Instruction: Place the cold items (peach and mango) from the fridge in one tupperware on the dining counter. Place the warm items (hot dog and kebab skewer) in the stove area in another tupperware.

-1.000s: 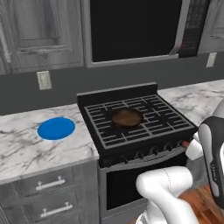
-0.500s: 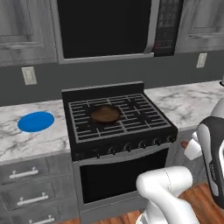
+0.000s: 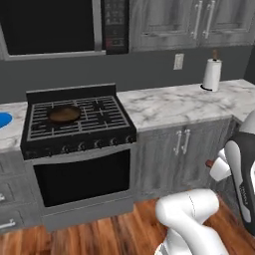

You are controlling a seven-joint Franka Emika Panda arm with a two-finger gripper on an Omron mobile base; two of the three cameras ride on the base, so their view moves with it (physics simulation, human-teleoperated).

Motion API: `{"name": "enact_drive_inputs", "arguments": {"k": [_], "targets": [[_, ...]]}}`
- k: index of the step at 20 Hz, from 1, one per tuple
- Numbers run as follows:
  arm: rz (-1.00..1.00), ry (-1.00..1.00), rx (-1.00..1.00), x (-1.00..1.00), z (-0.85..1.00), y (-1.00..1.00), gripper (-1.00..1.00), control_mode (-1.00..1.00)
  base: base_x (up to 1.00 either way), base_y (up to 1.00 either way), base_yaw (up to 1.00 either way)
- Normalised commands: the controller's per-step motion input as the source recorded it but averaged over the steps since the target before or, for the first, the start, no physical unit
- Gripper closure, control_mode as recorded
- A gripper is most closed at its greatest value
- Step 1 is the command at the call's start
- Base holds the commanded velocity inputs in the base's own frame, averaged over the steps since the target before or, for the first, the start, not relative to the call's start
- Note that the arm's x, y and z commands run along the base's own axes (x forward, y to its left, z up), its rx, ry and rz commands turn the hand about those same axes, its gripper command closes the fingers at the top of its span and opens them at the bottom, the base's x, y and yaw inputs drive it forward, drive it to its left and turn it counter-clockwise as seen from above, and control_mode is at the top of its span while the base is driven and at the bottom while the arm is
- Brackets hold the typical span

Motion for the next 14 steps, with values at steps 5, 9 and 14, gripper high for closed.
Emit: {"name": "enact_drive_inputs", "arguments": {"k": [5, 9, 14], "targets": [[0.00, 0.00, 0.00, 0.00, 0.00, 0.00, 1.00, 1.00, -1.00, -0.93, 0.00], [0.00, 0.00, 0.00, 0.00, 0.00, 0.00, 1.00, 1.00, -1.00, -0.74, 0.00], [0.00, 0.00, 0.00, 0.00, 0.00, 0.00, 1.00, 1.00, -1.00, -0.36, 0.00]]}}
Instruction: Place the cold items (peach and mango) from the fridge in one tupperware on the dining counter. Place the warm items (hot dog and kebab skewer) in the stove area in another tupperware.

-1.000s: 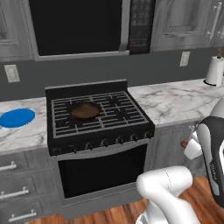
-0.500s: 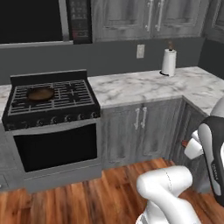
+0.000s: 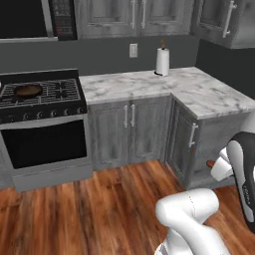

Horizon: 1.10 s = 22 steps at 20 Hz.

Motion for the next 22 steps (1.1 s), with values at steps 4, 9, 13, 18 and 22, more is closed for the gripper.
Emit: {"name": "enact_drive_inputs", "arguments": {"k": [4, 9, 13, 18, 22], "targets": [[0.00, 0.00, 0.00, 0.00, 0.00, 0.00, 1.00, 1.00, -1.00, 0.00, -0.01], [0.00, 0.00, 0.00, 0.00, 0.00, 0.00, 1.00, 1.00, -1.00, 0.00, 0.00], [0.00, 0.00, 0.00, 0.00, 0.00, 0.00, 1.00, 1.00, -1.00, 0.01, 0.00], [0.00, 0.00, 0.00, 0.00, 0.00, 0.00, 1.00, 1.00, -1.00, 0.16, 0.00], [0.00, 0.00, 0.00, 0.00, 0.00, 0.00, 1.00, 1.00, -1.00, 0.32, 0.00]]}}
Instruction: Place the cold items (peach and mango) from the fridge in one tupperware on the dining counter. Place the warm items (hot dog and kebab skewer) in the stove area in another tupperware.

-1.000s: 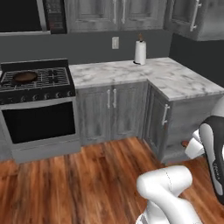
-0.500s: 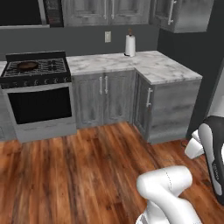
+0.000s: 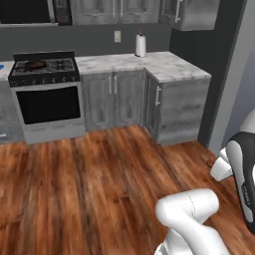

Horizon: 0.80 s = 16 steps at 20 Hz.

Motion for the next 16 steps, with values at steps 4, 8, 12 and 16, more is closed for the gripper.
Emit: {"name": "enact_drive_inputs", "arguments": {"k": [4, 8, 12, 16], "targets": [[0.00, 0.00, 0.00, 0.00, 0.00, 0.00, 1.00, 1.00, -1.00, 0.41, 0.00], [0.00, 0.00, 0.00, 0.00, 0.00, 0.00, 1.00, 1.00, -1.00, 0.40, 0.00], [0.00, 0.00, 0.00, 0.00, 0.00, 0.00, 1.00, 1.00, -1.00, 0.16, 0.00], [0.00, 0.00, 0.00, 0.00, 0.00, 0.00, 1.00, 1.00, -1.00, 0.00, 0.09]]}}
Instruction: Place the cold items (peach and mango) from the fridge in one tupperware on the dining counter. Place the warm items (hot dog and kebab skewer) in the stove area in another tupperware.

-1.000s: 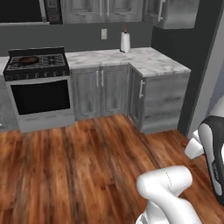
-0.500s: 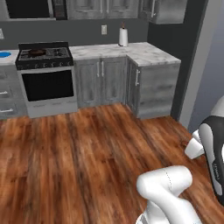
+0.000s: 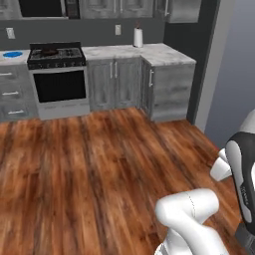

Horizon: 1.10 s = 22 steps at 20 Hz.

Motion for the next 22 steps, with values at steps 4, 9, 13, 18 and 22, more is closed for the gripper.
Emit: {"name": "enact_drive_inputs", "arguments": {"k": [4, 9, 13, 18, 22], "targets": [[0.00, 0.00, 0.00, 0.00, 0.00, 0.00, 1.00, 1.00, -1.00, 0.01, 0.09], [0.00, 0.00, 0.00, 0.00, 0.00, 0.00, 1.00, 1.00, -1.00, 0.35, 0.09], [0.00, 0.00, 0.00, 0.00, 0.00, 0.00, 1.00, 1.00, -1.00, 0.81, 0.07], [0.00, 0.00, 0.00, 0.00, 0.00, 0.00, 1.00, 1.00, -1.00, 0.91, 0.05], [0.00, 0.00, 0.00, 0.00, 0.00, 0.00, 1.00, 1.00, -1.00, 0.58, 0.06]]}}
